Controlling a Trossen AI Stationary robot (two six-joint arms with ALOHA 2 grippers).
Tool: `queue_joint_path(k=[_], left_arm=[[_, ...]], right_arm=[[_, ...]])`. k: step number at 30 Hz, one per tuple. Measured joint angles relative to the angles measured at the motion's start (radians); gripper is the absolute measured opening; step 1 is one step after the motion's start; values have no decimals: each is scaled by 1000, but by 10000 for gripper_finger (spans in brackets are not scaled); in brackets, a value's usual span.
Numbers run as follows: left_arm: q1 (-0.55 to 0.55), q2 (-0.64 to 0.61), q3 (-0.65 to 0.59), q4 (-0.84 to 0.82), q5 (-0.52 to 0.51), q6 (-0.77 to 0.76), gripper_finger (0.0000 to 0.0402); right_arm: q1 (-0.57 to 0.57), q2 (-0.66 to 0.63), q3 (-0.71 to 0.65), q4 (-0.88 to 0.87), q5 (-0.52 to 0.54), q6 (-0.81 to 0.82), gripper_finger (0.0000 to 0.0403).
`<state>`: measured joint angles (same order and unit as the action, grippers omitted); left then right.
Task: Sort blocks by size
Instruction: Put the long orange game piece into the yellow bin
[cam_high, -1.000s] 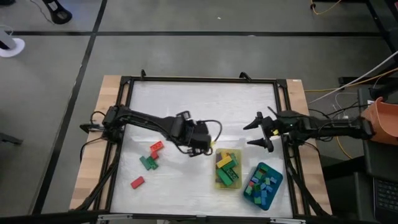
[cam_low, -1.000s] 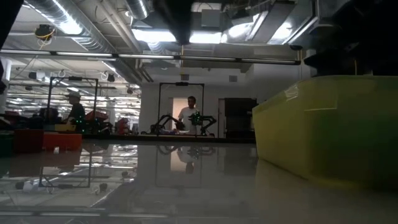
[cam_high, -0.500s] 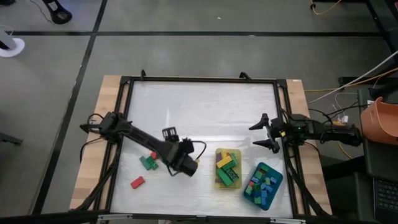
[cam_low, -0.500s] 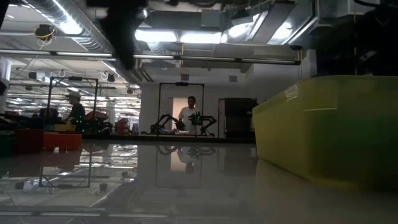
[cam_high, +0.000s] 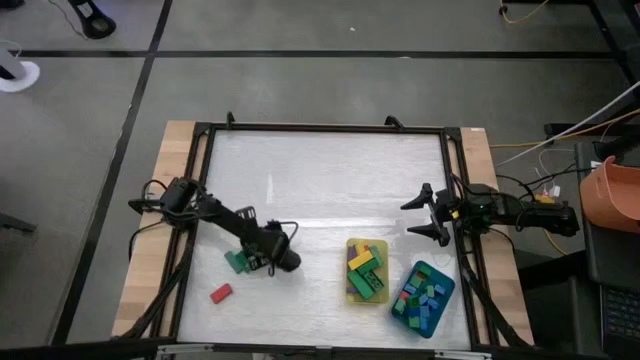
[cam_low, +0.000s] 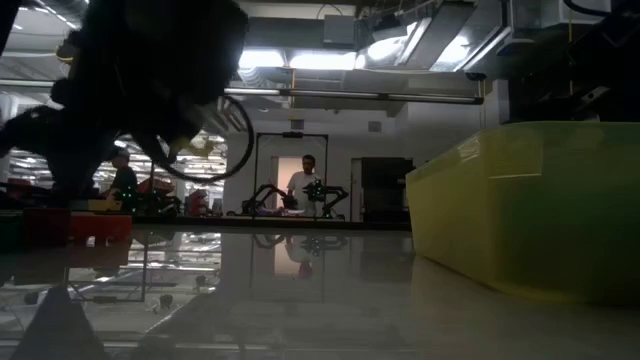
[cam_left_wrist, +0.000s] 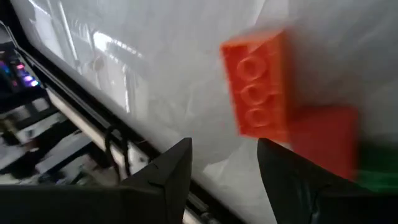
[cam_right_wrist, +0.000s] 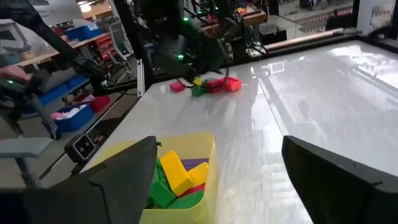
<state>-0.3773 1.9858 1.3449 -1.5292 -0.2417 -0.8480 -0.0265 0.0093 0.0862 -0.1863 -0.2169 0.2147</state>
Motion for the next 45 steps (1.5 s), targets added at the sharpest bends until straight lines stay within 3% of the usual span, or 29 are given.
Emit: queue_joint_path(k=[6, 10, 13, 20, 25, 33, 45], left_arm=[[89, -96, -86, 39, 10, 89, 168], [145, -250, -143, 151, 11, 128, 168], [185, -386, -222, 272, 67, 138, 168], [209, -602, -414, 498, 128, -5, 168], [192, -619, -498, 608, 128, -118, 168], [166, -612, -585, 792, 128, -3, 168], [166, -612, -660, 840, 123, 20, 168]], right_arm=[[0, 0, 0, -5, 1, 17, 344], [0, 0, 0, -6, 18, 30, 344], [0, 0, 0, -13, 26, 36, 344], [0, 0, -1, -17, 35, 14, 344], [0, 1, -2, -25, 79, 13, 344], [0, 1, -3, -25, 84, 13, 344], [0, 1, -4, -25, 84, 13, 344]])
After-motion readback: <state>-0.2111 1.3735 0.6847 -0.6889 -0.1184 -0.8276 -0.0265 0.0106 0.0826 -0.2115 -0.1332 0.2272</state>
